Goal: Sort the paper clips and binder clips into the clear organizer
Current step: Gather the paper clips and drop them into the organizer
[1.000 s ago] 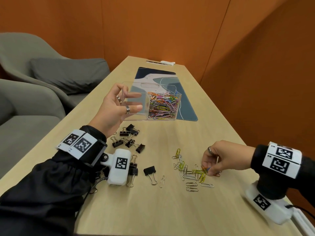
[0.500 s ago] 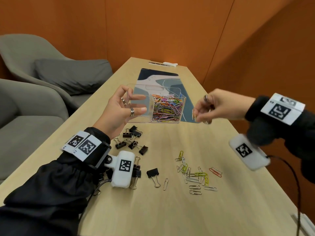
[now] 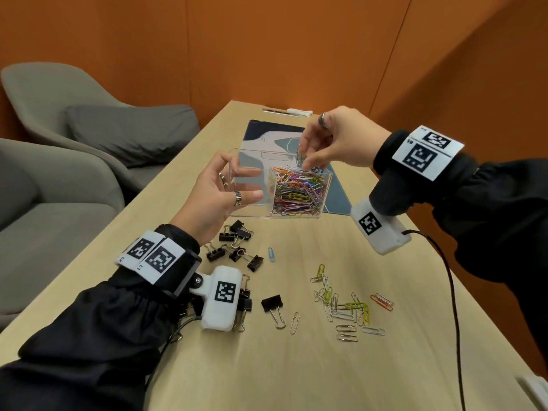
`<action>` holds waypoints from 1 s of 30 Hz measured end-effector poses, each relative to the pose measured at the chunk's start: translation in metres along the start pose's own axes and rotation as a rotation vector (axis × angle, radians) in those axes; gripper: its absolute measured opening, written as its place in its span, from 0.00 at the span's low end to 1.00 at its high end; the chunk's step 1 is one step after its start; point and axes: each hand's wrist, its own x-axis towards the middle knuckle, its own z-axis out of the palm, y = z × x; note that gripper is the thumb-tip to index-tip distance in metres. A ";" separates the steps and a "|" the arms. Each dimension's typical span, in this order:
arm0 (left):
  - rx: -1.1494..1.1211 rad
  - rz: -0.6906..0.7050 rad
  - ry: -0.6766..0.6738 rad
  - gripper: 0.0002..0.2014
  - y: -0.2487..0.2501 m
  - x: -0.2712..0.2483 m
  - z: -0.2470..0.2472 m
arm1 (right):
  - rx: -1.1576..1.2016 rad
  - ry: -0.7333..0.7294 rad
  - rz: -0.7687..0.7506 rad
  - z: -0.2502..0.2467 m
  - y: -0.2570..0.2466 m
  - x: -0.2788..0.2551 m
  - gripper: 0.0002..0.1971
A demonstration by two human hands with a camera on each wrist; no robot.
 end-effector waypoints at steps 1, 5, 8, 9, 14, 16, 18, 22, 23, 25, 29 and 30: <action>-0.001 -0.001 0.001 0.22 0.000 0.000 0.000 | -0.063 -0.004 -0.006 0.002 -0.001 0.000 0.09; -0.007 -0.001 -0.004 0.22 0.000 0.000 -0.001 | -0.169 -0.009 -0.032 0.002 -0.003 -0.004 0.05; -0.008 0.002 -0.007 0.22 0.000 0.000 0.000 | -0.274 -0.047 -0.033 -0.001 -0.001 -0.005 0.07; -0.010 0.003 -0.008 0.22 -0.001 0.000 0.000 | -0.318 -0.062 -0.032 -0.001 -0.002 -0.006 0.10; -0.011 -0.001 -0.008 0.22 -0.001 0.001 0.000 | -0.332 -0.035 -0.077 0.000 -0.005 -0.008 0.10; -0.012 0.000 -0.008 0.22 -0.001 0.001 0.000 | -0.317 -0.006 -0.101 0.003 -0.004 -0.007 0.08; -0.012 0.001 -0.006 0.22 -0.002 0.001 0.000 | -0.337 0.000 -0.103 0.006 -0.002 -0.005 0.05; -0.005 0.005 -0.005 0.22 -0.003 0.001 0.000 | -0.363 -0.035 -0.080 0.011 0.000 -0.001 0.07; -0.004 0.008 -0.005 0.22 -0.003 0.001 0.000 | -0.366 -0.035 -0.075 0.012 -0.001 -0.001 0.09; -0.005 0.013 0.001 0.22 -0.003 0.001 -0.001 | -0.344 -0.008 -0.071 0.011 -0.002 -0.003 0.10; -0.014 0.029 0.032 0.22 -0.002 0.003 -0.006 | -0.123 0.120 -0.039 0.005 0.005 -0.019 0.12; -0.020 0.033 0.041 0.22 -0.002 0.003 -0.007 | -0.065 0.155 -0.015 0.004 0.009 -0.027 0.14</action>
